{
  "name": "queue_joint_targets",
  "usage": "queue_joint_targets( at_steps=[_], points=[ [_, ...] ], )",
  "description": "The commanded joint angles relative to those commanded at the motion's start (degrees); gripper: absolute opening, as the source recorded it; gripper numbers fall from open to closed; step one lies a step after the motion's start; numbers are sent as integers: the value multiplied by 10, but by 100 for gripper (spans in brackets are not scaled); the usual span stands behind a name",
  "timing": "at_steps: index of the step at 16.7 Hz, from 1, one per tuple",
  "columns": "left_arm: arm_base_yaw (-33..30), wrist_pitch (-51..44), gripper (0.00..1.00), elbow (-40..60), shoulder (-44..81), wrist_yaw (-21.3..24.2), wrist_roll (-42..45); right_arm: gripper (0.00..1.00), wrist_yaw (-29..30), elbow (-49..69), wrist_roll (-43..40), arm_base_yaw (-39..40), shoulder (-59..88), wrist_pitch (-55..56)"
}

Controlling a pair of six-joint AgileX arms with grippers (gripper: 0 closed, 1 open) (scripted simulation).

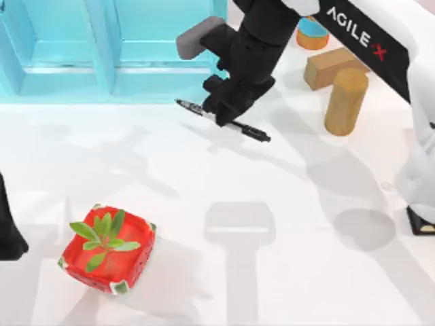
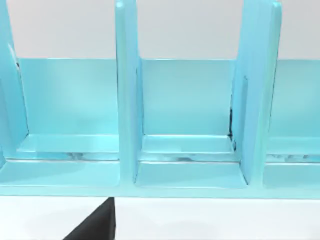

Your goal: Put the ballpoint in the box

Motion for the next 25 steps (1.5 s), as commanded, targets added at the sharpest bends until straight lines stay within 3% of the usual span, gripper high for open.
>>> queue_joint_targets(
  at_steps=[5, 17, 21, 25],
  points=[
    [0, 0, 100, 0, 0, 0, 0, 0, 94, -54, 198, -126, -71, -58],
    [0, 0, 100, 0, 0, 0, 0, 0, 346, -253, 831, -446, -155, -134],
    [0, 0, 100, 0, 0, 0, 0, 0, 383, -287, 929, -491, -159, -124],
    [0, 0, 100, 0, 0, 0, 0, 0, 387, -292, 941, -496, -159, -122]
  ],
)
